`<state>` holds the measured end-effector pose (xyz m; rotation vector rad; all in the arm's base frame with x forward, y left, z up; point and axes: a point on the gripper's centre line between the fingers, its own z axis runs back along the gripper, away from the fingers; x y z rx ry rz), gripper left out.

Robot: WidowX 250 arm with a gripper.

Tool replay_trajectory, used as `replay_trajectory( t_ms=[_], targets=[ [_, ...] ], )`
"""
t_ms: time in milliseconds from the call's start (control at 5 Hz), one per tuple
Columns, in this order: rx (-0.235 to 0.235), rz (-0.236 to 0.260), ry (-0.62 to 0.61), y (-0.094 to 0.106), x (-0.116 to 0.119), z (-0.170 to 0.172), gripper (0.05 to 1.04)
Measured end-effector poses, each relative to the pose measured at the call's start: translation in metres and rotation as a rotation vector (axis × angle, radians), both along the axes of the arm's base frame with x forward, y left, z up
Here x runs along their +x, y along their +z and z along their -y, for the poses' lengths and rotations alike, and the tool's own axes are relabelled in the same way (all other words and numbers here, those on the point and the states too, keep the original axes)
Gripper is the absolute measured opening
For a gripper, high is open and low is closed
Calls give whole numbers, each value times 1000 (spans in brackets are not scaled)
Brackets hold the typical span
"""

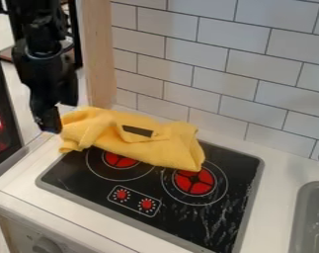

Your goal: Placed the cloth to the right edge of the machine

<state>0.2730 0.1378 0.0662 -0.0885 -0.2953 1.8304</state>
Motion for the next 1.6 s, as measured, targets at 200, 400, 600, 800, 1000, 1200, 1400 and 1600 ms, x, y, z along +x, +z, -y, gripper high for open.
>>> replay_trajectory(
  t_ms=[200,400,600,800,1000,1200,1400,1600],
  targets=[
    [1,-58,32,-22,-3,-4,999],
    [3,-66,26,-37,2,-7,999],
    [14,-111,25,-58,4,-13,999],
    [19,-110,32,-63,13,-18,999],
    [44,-113,57,-67,19,-25,939],
    [59,-106,66,-67,20,-24,645],
    [50,-99,76,-69,20,-23,358],
    [44,-98,84,-70,19,-22,164]
  ],
)
